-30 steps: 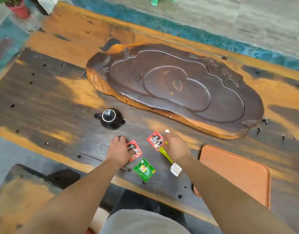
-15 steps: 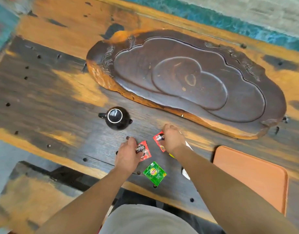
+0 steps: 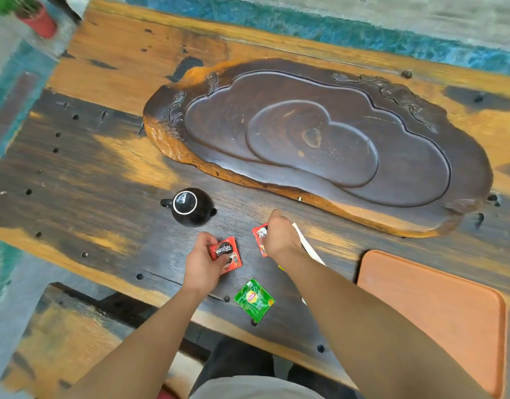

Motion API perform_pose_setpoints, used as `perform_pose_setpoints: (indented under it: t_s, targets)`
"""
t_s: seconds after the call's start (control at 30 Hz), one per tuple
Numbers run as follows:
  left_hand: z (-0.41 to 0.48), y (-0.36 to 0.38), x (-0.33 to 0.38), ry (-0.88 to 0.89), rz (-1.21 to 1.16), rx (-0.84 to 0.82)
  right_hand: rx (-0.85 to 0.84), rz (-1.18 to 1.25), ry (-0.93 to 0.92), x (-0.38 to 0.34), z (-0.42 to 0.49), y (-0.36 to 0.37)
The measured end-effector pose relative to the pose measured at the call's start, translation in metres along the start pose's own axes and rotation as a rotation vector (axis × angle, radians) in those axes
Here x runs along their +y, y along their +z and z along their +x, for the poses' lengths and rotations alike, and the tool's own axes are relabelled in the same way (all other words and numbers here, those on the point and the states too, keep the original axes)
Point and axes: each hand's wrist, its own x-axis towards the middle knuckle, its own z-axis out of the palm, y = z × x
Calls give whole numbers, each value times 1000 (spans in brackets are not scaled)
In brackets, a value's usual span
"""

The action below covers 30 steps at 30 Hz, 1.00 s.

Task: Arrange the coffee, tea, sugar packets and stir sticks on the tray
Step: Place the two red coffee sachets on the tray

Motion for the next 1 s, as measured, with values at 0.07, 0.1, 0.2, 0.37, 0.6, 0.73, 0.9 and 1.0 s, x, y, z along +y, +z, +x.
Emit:
perform_pose_setpoints:
  t_s: [0.07, 0.1, 0.2, 0.37, 0.6, 0.73, 0.9, 1.0]
  targets:
    - [-5, 3, 2, -14, -43, 17, 12, -11, -45, 6, 0, 1]
    - [-8, 4, 2, -18, -62, 27, 24, -23, -63, 8, -1, 2]
    - [-16, 9, 6, -25, -73, 65, 103, -115, -75, 7, -5, 7]
    - [-26, 15, 12, -35, -114, 91, 127, -48, 33, 7, -7, 9]
    - [-23, 16, 12, -54, -160, 93, 85, 123, 91, 12, -9, 8]
    - [-21, 11, 11, -55, -233, 79, 124, 397, 31, 15, -15, 5]
    - [-26, 23, 31, 7, -329, -8, 192, 745, 41, 43, -45, -20]
    - [-36, 51, 46, 75, -332, -119, 258, 830, 89, 92, -70, -37]
